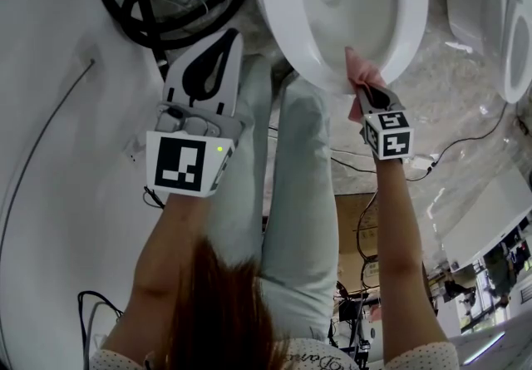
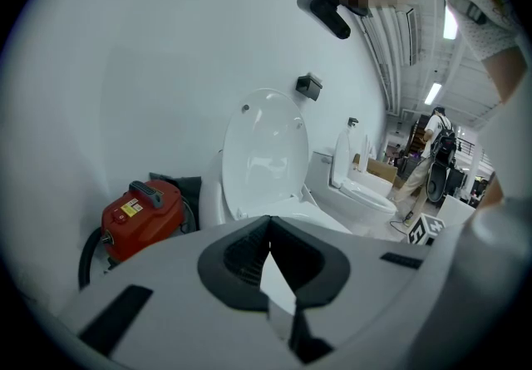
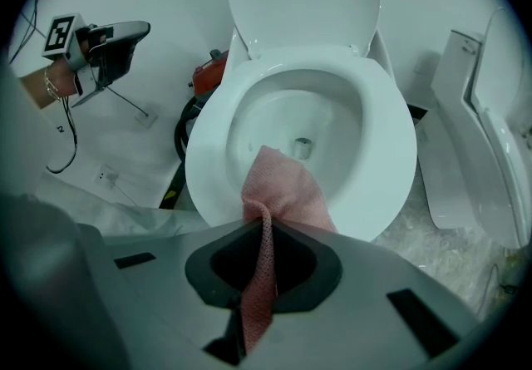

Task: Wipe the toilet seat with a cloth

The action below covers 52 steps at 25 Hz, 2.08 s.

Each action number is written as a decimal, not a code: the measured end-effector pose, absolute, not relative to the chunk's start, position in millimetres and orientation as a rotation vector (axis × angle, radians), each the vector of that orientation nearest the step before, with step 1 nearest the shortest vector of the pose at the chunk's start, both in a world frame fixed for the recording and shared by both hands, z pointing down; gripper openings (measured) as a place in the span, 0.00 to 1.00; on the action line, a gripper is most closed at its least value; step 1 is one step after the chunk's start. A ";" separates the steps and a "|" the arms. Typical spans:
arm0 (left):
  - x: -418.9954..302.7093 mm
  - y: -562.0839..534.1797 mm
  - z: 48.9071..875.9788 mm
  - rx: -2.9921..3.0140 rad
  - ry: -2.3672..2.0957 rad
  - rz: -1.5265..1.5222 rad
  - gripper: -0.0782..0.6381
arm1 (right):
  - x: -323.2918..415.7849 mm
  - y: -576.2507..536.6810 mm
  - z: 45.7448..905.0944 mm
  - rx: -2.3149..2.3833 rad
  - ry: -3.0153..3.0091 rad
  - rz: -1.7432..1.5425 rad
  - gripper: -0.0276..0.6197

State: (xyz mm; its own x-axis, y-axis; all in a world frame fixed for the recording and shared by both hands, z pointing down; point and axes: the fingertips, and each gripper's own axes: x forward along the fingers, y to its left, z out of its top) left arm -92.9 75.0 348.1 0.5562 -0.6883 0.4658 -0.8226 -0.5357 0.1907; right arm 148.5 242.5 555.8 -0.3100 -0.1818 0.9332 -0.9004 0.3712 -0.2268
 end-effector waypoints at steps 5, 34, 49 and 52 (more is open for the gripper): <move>-94.8 76.9 348.1 2.398 -1.230 0.473 0.11 | 134.2 246.0 554.7 0.933 -1.759 1.028 0.08; -119.4 85.9 354.1 2.345 -1.293 0.460 0.11 | 46.1 241.2 547.9 0.440 -2.000 0.845 0.08; -132.0 83.0 355.2 2.313 -1.335 0.477 0.11 | 16.1 222.5 542.9 0.160 -2.134 0.677 0.08; -132.8 82.0 356.3 2.305 -1.341 0.480 0.11 | 11.4 216.4 542.2 0.143 -2.146 0.652 0.08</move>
State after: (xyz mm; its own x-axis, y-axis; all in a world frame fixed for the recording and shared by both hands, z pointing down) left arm -132.8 82.0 356.3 0.4727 -0.7291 0.4950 -0.8776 -0.4405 0.1891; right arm 11.4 216.4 542.2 -0.6197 0.1275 0.7744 -0.3247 0.8567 -0.4008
